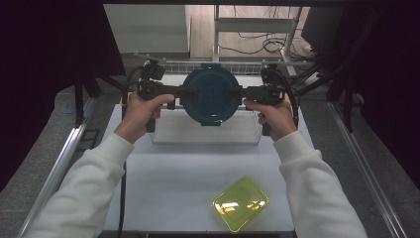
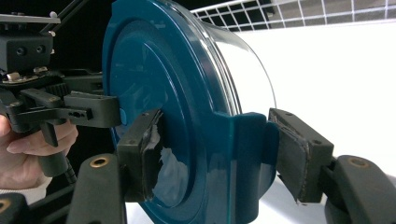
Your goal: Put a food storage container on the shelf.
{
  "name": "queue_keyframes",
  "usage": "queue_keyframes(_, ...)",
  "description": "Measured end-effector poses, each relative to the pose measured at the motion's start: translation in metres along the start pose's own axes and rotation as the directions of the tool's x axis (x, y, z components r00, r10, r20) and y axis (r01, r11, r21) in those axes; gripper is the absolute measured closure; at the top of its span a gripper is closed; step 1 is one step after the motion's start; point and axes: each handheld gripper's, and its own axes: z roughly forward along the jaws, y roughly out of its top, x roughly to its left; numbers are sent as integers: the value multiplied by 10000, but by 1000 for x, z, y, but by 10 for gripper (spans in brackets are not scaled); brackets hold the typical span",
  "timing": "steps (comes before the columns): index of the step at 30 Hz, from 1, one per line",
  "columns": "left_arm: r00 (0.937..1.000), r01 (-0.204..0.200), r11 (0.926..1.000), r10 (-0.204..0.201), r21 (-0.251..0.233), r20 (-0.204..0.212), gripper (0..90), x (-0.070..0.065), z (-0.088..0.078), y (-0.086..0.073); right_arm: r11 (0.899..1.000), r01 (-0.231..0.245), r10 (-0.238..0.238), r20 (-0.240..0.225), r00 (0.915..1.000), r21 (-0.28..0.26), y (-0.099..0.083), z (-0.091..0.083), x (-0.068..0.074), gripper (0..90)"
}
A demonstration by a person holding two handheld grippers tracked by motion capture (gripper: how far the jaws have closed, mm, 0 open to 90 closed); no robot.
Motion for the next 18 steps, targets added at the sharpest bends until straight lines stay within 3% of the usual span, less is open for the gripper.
queue_keyframes(14,9998,161,9999,-161,-43,70,384,24,6,28,9998,-72,70,80,9999,170,30,16,-9,372)
queue_keyframes(18,9994,291,9995,-293,88,173,384,39,15,33,9993,-225,220,140,9997,313,39,27,-18,372)
